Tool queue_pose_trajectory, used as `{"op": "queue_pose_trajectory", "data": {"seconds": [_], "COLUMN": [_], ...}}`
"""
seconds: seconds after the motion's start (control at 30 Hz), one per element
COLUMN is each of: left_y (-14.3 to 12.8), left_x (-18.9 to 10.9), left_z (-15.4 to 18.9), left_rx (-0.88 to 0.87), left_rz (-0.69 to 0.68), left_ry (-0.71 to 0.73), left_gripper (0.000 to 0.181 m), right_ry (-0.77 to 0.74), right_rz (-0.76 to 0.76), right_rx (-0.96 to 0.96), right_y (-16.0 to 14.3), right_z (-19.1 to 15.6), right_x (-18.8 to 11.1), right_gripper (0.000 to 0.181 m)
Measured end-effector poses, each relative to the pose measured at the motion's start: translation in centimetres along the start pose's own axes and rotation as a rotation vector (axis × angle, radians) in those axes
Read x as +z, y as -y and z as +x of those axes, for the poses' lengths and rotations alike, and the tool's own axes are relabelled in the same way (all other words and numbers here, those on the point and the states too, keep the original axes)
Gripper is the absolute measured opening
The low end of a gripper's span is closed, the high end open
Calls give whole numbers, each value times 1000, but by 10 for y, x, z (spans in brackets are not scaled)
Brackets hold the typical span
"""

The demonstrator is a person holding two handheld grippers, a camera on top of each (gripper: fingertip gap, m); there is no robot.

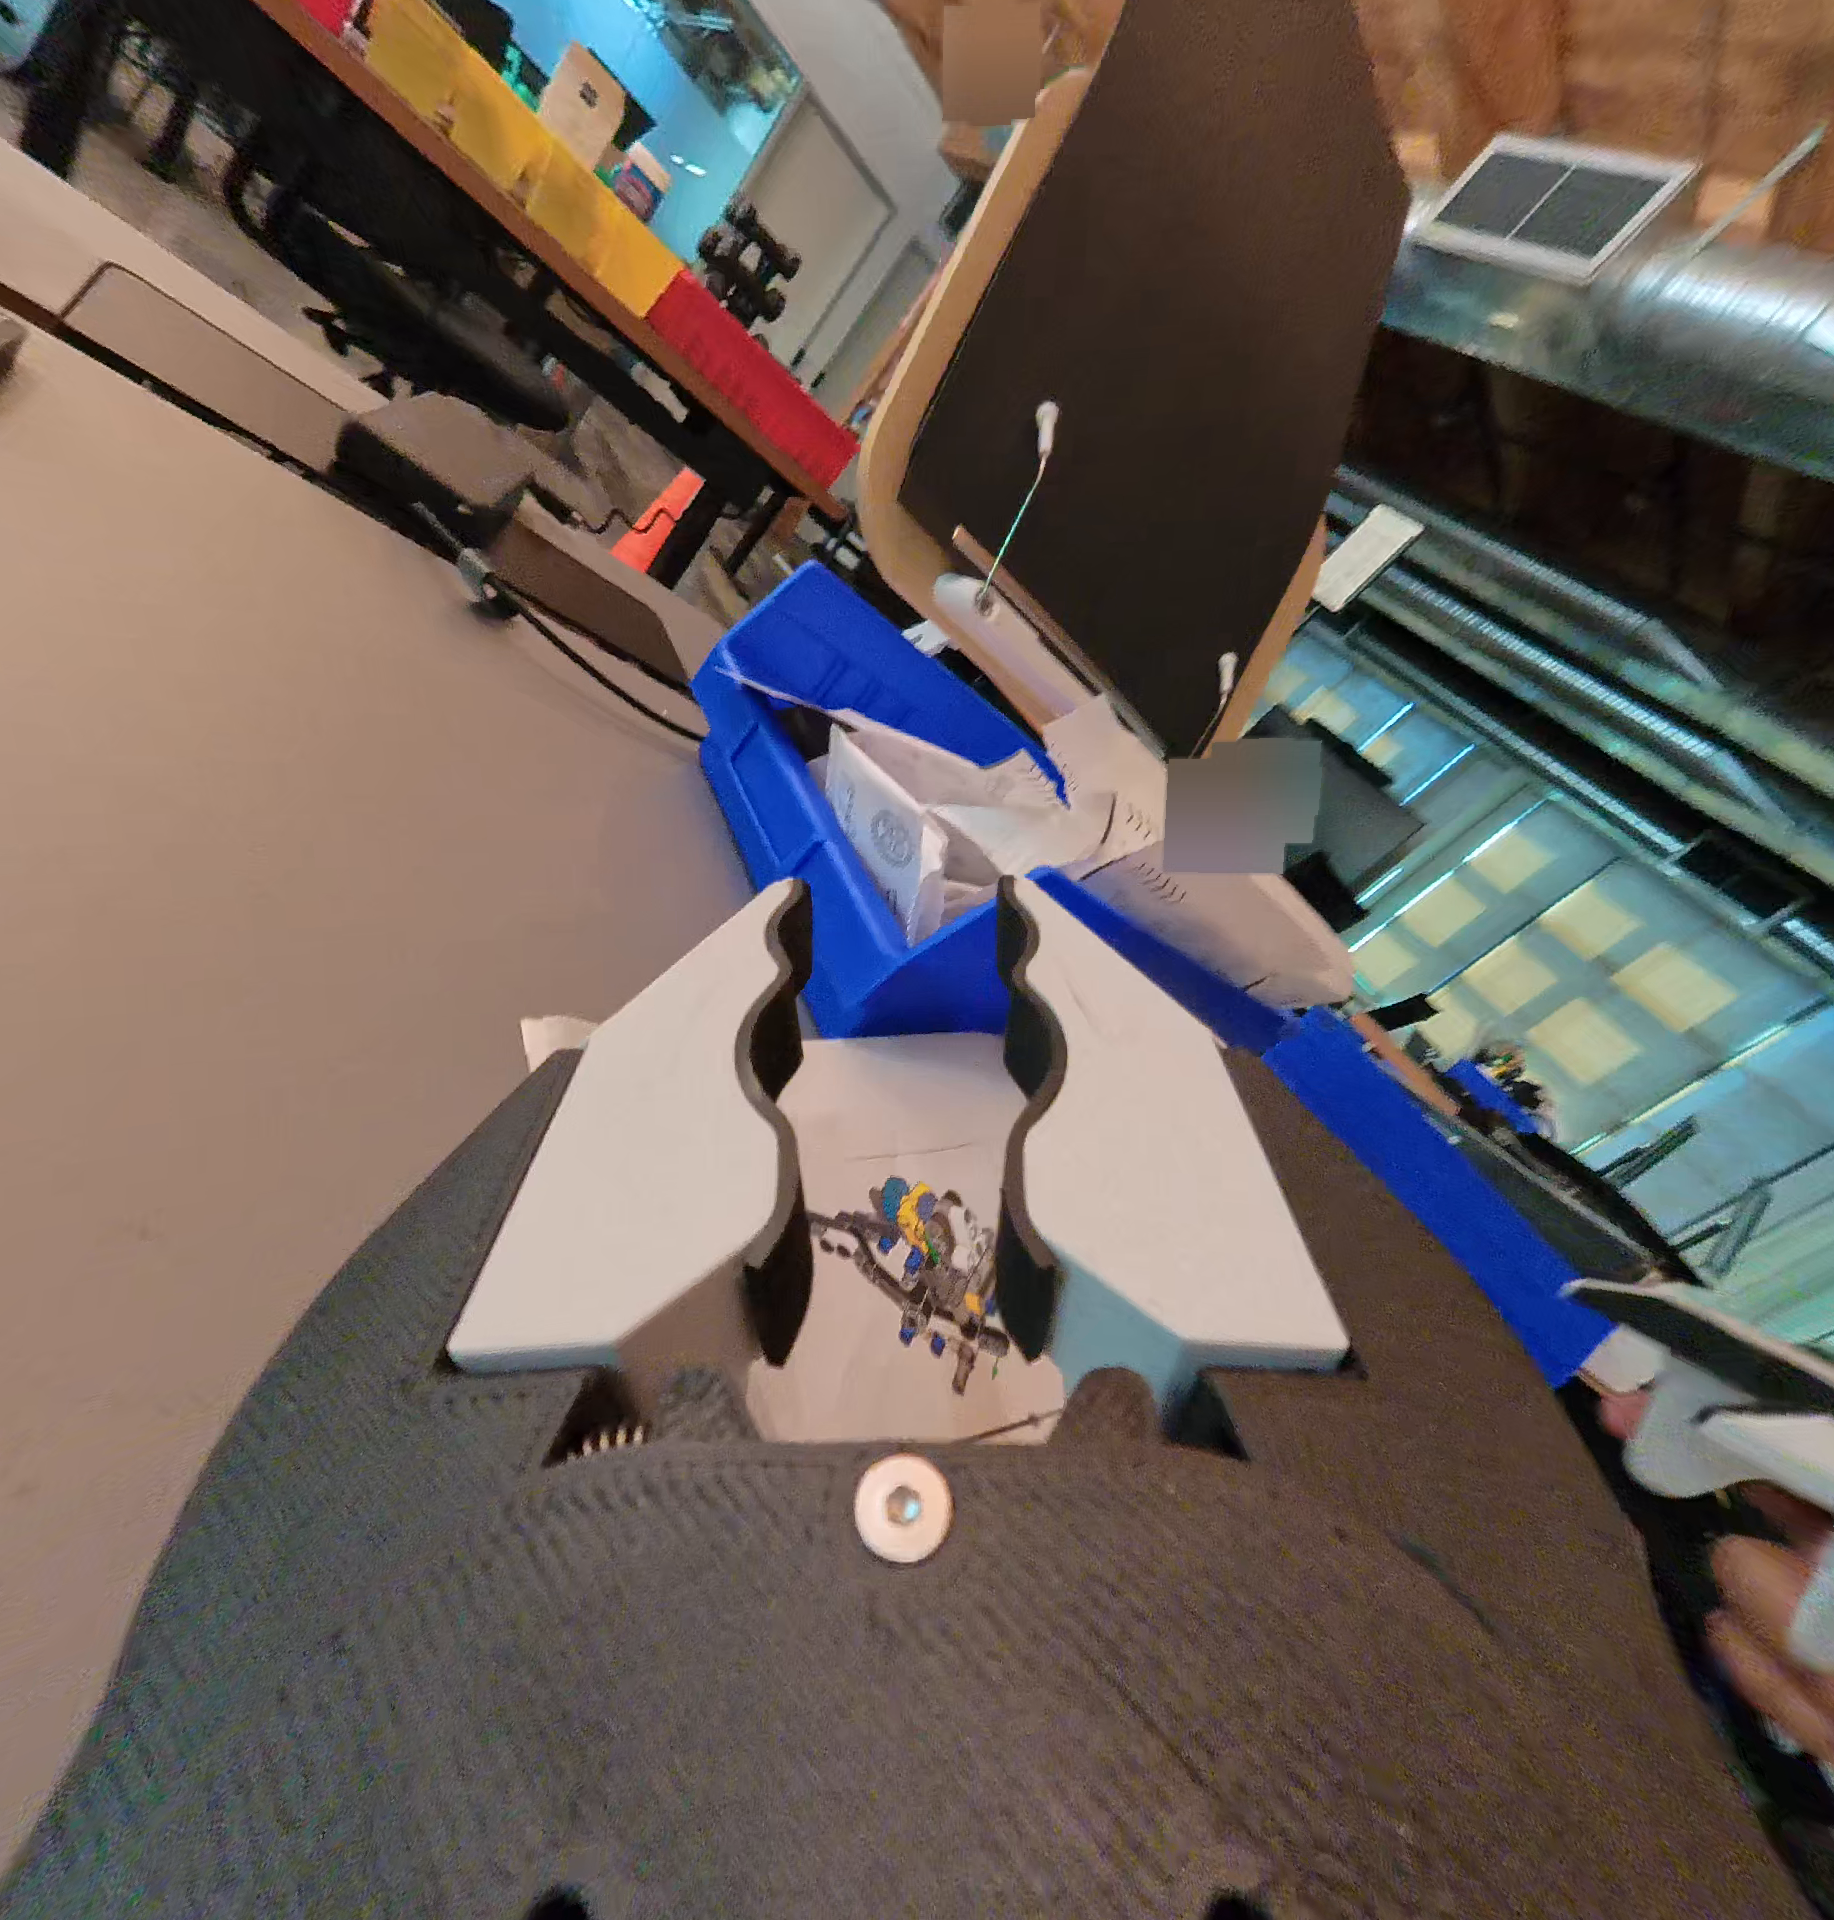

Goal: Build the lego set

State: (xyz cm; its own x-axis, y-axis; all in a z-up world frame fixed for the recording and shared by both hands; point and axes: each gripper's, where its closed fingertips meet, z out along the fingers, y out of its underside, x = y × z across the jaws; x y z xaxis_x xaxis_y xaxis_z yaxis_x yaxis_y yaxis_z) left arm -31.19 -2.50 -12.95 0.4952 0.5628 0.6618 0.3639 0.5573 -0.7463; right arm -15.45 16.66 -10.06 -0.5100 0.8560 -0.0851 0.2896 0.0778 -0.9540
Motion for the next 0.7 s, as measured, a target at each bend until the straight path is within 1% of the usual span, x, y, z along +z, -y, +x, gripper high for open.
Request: {"op": "queue_pose_trajectory", "data": {"seconds": [0.03, 0.1, 0.2, 0.3, 0.37, 0.43, 0.53, 0.6, 0.7], "left_y": [4, 9, 11, 11, 10, 9, 9, 9, 9], "left_x": [0, 0, -1, 0, 1, 2, 2, 2, 1], "left_z": [0, -2, -9, -10, -9, -8, -6, -5, -3], "left_rx": [-10, -17, -29, -45, -39, -24, -12, -14, -28], "left_rz": [10, 28, 53, 59, 56, 55, 53, 54, 60], "left_ry": [-15, -28, -19, -31, -36, -39, -46, -52, -71], "left_gripper": [31, 31, 30, 30, 30, 30, 29, 28, 25], "right_ry": [51, 95, 89, 66, 61, 65, 60, 62, 48], "right_rz": [-32, -103, -186, -227, -245, -253, -266, -284, -324], "right_rx": [30, 51, 50, 55, 50, 39, 3, -16, -42], "right_y": [-5, -16, -27, -31, -34, -37, -45, -53, -70], "right_z": [-12, -26, -29, -28, -29, -31, -34, -36, -36], "right_x": [16, 44, 77, 98, 104, 104, 93, 77, 41], "right_gripper": [50, 52, 55, 59, 60, 60, 59, 58, 55]}}
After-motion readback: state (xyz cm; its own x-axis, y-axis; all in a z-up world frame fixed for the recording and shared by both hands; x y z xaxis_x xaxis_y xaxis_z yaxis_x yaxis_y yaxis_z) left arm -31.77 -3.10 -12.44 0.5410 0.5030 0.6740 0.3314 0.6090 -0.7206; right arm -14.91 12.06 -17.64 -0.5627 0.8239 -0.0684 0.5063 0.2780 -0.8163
